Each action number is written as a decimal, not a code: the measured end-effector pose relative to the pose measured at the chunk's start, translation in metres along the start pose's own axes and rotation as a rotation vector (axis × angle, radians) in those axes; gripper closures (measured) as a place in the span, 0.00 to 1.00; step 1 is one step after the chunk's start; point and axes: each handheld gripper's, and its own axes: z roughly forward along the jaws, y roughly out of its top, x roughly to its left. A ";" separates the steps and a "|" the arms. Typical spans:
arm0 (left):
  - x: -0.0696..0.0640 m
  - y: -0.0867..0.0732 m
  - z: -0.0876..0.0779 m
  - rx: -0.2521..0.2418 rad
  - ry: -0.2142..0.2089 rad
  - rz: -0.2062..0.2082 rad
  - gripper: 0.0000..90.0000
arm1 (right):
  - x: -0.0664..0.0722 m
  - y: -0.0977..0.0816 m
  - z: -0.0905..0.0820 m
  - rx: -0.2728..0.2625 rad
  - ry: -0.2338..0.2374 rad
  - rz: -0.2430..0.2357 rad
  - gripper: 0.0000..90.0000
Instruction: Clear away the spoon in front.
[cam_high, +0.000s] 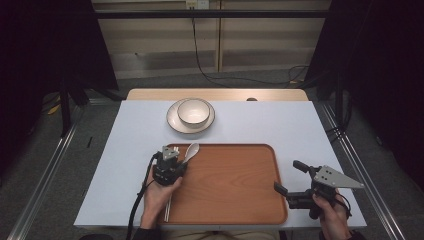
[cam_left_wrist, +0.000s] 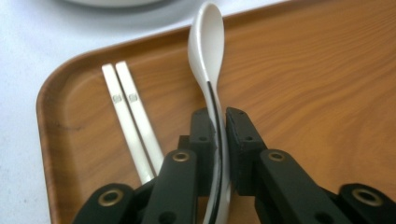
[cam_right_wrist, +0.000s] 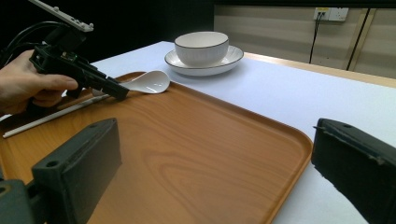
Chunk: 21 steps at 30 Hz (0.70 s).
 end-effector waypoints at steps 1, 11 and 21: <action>0.000 0.000 0.000 -0.001 -0.003 0.006 0.90 | 0.000 0.000 0.000 0.000 0.000 0.000 0.01; 0.001 0.000 -0.001 0.010 -0.033 0.004 0.82 | 0.000 0.000 0.000 -0.001 0.000 0.001 0.01; -0.001 -0.002 -0.002 -0.005 -0.040 0.000 0.68 | 0.000 0.000 -0.001 0.002 0.000 -0.001 0.01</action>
